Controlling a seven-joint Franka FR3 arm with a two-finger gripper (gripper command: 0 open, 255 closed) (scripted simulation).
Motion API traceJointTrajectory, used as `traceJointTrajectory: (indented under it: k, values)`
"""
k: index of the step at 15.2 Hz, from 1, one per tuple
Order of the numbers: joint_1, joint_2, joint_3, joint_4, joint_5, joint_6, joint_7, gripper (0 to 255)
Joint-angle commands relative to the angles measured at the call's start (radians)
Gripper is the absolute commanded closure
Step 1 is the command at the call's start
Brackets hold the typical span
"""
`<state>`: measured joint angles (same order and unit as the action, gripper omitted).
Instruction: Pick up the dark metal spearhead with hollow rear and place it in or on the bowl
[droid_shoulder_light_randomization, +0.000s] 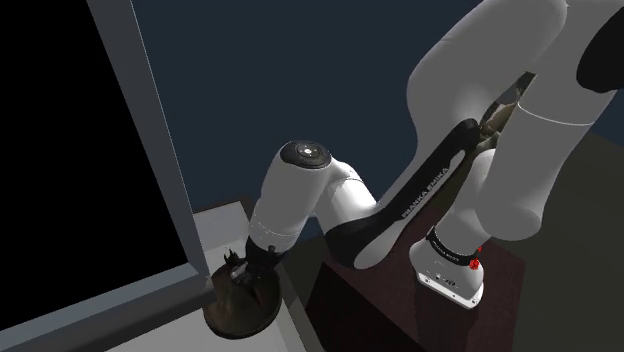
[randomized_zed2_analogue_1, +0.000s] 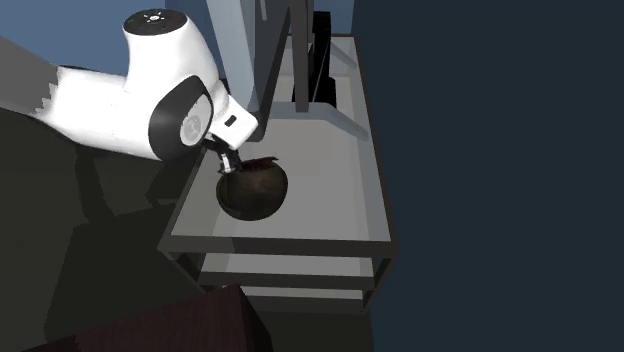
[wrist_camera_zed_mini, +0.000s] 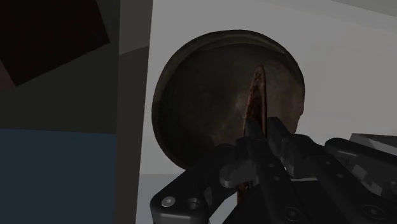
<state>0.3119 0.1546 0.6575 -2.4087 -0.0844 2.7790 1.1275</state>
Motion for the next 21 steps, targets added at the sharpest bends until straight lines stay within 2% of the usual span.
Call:
traceJointTrajectory:
  k: [1, 12, 20, 21]
  values:
    - [0.015, 0.026, -0.019, -0.003, -0.041, 0.025, 0.030, 255]
    - [0.146, 0.175, -0.186, 0.007, -0.248, 0.153, 0.180, 255]
    - [0.149, 0.177, -0.189, 0.008, -0.250, 0.154, 0.181, 255]
    - [0.149, 0.177, -0.189, 0.008, -0.250, 0.154, 0.181, 0]
